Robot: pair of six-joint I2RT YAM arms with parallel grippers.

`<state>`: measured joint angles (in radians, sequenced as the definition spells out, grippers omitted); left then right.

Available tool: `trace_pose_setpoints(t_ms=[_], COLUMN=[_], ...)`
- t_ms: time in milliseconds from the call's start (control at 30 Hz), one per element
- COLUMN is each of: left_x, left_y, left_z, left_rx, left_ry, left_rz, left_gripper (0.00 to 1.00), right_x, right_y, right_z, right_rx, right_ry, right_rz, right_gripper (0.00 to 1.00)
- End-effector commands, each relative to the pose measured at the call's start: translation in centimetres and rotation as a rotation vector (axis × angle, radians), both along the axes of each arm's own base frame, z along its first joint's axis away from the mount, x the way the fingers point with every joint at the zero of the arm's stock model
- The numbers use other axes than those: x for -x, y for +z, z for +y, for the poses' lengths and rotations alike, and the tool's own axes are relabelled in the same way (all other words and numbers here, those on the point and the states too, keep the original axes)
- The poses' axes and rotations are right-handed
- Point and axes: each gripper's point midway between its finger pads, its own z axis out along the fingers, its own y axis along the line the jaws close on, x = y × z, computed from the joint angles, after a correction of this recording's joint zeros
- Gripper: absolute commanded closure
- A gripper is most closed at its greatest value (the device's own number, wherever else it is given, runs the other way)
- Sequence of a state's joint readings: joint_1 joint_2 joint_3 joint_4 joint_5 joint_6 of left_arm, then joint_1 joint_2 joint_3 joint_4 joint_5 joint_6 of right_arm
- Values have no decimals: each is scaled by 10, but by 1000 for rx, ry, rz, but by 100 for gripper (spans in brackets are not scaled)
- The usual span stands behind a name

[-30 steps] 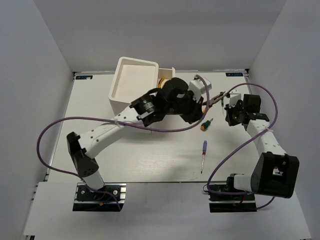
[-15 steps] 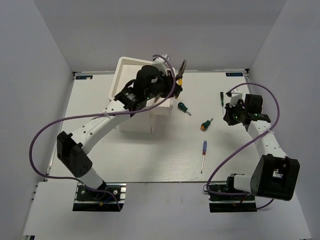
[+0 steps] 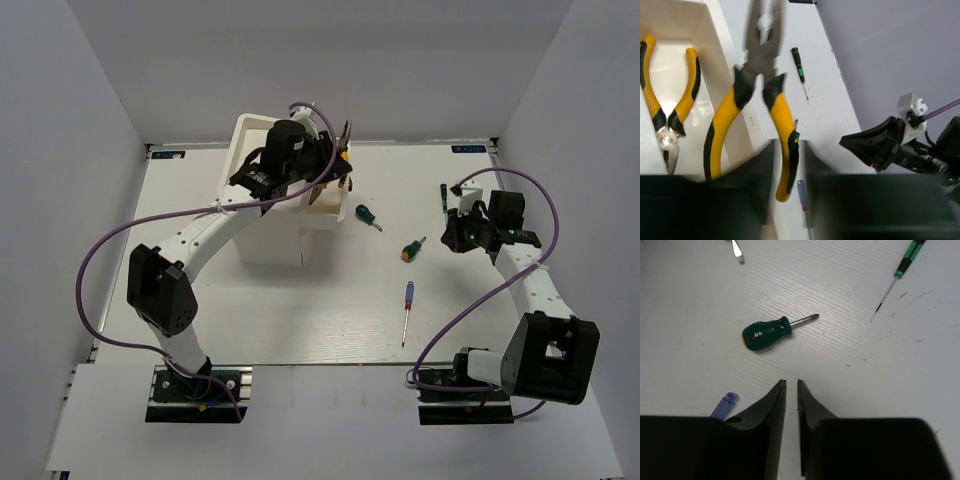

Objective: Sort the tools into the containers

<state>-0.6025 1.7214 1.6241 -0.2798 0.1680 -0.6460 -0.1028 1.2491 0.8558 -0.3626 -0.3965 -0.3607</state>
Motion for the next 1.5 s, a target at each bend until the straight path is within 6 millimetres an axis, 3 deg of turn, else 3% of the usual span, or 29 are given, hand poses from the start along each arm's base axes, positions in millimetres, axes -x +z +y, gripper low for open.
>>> trace_pose_setpoints(t_ms=[0, 100, 167, 233, 267, 300, 333, 367, 433, 467, 500, 533, 567, 600, 633, 667, 700, 733, 767, 800, 833, 900, 933, 967, 1000, 1200, 1233, 1300, 1467], left_x=[0, -2, -4, -5, -5, -5, -6, -3, -18, -25, -25, -33, -34, -39, -32, -29, -28, -24, -20, -20, -20, -21, -22, -23, -23, -30, -31, -31, -30], left_y=[39, 53, 72, 88, 108, 117, 142, 150, 165, 153, 155, 131, 116, 103, 79, 66, 56, 26, 20, -3, -12, -28, -46, -48, -62, -68, -70, -72, -77], left_z=[-2, -2, -1, -1, 1, 3, 14, 27, 73, 105, 134, 167, 190, 229, 251, 267, 294, 304, 312, 321, 321, 316, 312, 307, 295, 248, 245, 243, 243], left_rx=[71, 73, 58, 52, 45, 31, 26, -33, -131, -227, -262, -344, -384, -403, -436, -447, -436, -457, -444, -440, -433, -423, -419, -403, -382, -295, -285, -280, -272], left_ry=[-28, -31, -43, -51, -59, -55, -11, 17, 205, 283, 372, 485, 534, 622, 661, 692, 760, 768, 780, 778, 762, 719, 677, 653, 592, 341, 324, 314, 321], left_rz=[-58, -83, -139, -190, -252, -283, -345, -382, -417, -390, -375, -316, -277, -227, -172, -138, -102, -40, -28, 21, 37, 67, 110, 107, 132, 84, 84, 85, 111], left_gripper=[51, 37, 36, 34, 36, 63, 83, 97, 100, 100, 100, 90, 81, 71, 59, 52, 47, 44, 42, 42, 42, 43, 43, 46, 46, 48, 48, 49, 49], right_x=[-4, -2, -3, -3, -4, -8, -5, -8, -20, -31, -44, -54, -69, -88, -97, -117, -123, -143, -142, -154, -158, -156, -166, -164, -162, -119, -114, -103, -89], right_y=[13, 14, 18, 26, 30, 34, 39, 46, 62, 79, 67, 74, 89, 92, 72, 79, 93, 75, 74, 102, 73, 69, 83, 68, 72, 78, 88, 83, 92], right_z=[6, 14, 21, 32, 36, 38, 53, 58, 80, 87, 91, 110, 117, 124, 141, 147, 165, 166, 182, 191, 195, 216, 225, 232, 246, 303, 313, 328, 351], right_rx=[-26, -49, -69, -114, -125, -127, -194, -213, -291, -307, -324, -320, -304, -297, -253, -228, -213, -169, -146, -161, -164, -161, -167, -165, -180, -284, -305, -308, -301], right_ry=[31, 78, 125, 184, 204, 229, 306, 335, 439, 455, 453, 485, 475, 471, 428, 412, 419, 349, 329, 332, 292, 298, 300, 300, 334, 549, 588, 635, 707], right_rz=[-49, -49, -60, -70, -79, -92, -98, -120, -178, -215, -184, -207, -235, -234, -166, -177, -183, -134, -114, -167, -65, -27, -40, 14, 12, 57, 46, 72, 44], right_gripper=[76, 61, 55, 53, 57, 67, 83, 100, 100, 100, 100, 100, 100, 100, 100, 100, 100, 100, 100, 100, 100, 100, 100, 100, 100, 100, 100, 100, 100])
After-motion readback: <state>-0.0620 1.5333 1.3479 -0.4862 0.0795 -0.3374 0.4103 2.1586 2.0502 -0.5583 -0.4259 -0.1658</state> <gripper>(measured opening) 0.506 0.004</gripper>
